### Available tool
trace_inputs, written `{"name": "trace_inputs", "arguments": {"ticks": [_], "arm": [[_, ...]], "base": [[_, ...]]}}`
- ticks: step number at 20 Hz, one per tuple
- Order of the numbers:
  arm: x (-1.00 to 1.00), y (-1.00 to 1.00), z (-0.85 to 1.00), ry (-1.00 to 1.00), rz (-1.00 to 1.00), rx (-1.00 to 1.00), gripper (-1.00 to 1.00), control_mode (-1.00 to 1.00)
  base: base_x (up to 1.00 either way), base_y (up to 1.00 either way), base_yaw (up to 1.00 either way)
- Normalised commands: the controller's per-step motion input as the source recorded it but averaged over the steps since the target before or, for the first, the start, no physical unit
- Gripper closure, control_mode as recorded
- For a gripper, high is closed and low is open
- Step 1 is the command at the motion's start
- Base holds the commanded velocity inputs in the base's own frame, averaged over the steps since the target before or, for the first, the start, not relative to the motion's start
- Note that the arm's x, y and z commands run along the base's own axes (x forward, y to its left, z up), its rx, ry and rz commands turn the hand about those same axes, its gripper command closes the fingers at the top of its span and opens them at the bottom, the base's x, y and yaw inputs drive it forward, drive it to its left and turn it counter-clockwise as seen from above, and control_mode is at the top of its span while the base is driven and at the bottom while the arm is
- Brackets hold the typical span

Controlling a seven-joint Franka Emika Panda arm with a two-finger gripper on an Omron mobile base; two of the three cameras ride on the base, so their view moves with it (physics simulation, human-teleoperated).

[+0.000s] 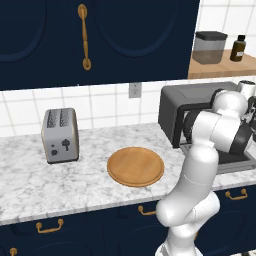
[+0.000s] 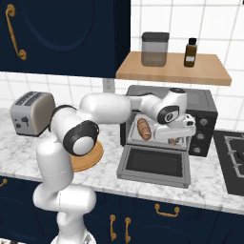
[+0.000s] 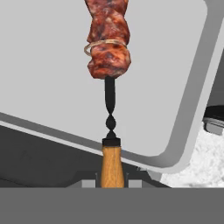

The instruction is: Pick up the kebab skewer and baguette bread, and place them inside the toaster oven. Close the toaster oven door and start by setting the timer.

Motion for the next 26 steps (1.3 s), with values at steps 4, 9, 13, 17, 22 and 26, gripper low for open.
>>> {"name": "trace_inputs", "arguments": {"ticks": [4,9,13,17,22,26], "arm": [[0.01,0.00,-0.30,-0.07,0.00,0.08,1.00,-1.00],[0.25,0.00,-0.18,-0.07,0.00,0.05,1.00,-1.00],[0.27,0.00,-0.01,-0.04,0.00,0.00,1.00,-1.00],[0.00,0.00,0.00,-0.04,0.00,0.00,1.00,-1.00],[0.03,0.03,0.00,-0.06,0.00,-0.01,1.00,-1.00],[0.34,0.25,0.00,0.00,0.00,-0.04,1.00,-1.00]], "base": [[0.00,0.00,0.00],[0.00,0.00,0.00],[0.00,0.00,0.00],[0.00,0.00,0.00],[0.00,0.00,0.00],[0.00,0.00,0.00]]}}
